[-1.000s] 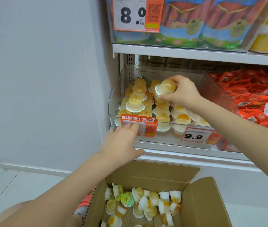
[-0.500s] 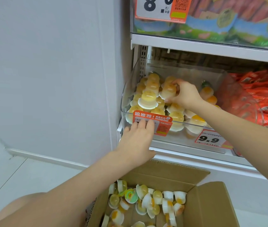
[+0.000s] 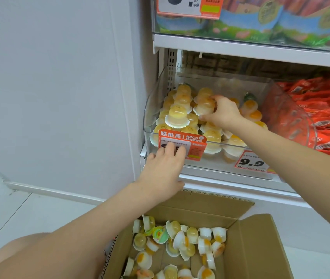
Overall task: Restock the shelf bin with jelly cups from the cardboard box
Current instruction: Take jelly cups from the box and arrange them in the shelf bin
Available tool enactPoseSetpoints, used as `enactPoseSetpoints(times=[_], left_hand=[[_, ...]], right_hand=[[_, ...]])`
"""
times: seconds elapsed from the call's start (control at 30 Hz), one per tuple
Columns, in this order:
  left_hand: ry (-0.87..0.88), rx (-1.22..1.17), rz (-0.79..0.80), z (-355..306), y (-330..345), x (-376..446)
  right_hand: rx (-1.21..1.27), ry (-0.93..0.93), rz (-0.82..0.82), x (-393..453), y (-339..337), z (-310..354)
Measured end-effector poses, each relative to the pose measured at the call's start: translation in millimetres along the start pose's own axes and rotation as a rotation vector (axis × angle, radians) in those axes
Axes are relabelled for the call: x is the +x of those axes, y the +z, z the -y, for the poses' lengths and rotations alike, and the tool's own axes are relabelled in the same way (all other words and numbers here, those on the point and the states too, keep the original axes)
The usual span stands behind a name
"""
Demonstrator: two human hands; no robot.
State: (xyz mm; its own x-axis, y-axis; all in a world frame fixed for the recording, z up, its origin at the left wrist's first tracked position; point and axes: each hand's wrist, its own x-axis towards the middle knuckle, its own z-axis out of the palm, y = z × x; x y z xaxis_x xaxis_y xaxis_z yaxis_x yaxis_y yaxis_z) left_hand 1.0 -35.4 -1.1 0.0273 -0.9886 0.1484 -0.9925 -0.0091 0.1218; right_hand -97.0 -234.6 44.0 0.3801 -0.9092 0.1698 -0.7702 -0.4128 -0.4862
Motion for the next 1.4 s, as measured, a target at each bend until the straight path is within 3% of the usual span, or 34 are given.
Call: enactPoseSetpoints(times=[0.17,0.33,0.47,0.53,0.67,0.77,0.87,1.13,1.4], left_hand=[[-0.013,0.017,0.048,3.5,1.9,0.2],[-0.009,0.081,0.212,2.4,25.0,-11.0],[0.014,0.074,0.427,-3.3,73.1,-45.5],[0.037,0.099,0.526,-2.0,100.7,-63.4],[0.001,0.060,0.685,2.7,157.4,-89.2],[-0.037,0.028,0.781,7.9,195.2,-101.2],[-0.109,0.036,0.825,16.1,227.0,-103.0],[-0.257,0.067,0.720,31.6,298.7,-66.3],[-0.340,0.136,0.626,21.1,335.2,-51.8]], right_hand=[[0.044,0.020,-0.004,-6.0,-9.5,0.6],[0.294,-0.187,-0.346,-86.5,-35.1,-10.7],[0.256,-0.368,-0.440,-179.4,-23.6,-42.4],[0.183,-0.377,-0.351,-214.1,0.6,-65.2],[0.010,-0.312,0.140,-254.1,67.5,-115.2],[-0.057,-0.195,0.449,-264.9,119.5,-150.6],[-0.052,-0.028,0.612,-265.4,163.8,-170.4],[-0.038,0.136,0.558,-232.0,256.7,-176.3],[-0.081,0.296,0.502,-228.3,280.4,-204.5]])
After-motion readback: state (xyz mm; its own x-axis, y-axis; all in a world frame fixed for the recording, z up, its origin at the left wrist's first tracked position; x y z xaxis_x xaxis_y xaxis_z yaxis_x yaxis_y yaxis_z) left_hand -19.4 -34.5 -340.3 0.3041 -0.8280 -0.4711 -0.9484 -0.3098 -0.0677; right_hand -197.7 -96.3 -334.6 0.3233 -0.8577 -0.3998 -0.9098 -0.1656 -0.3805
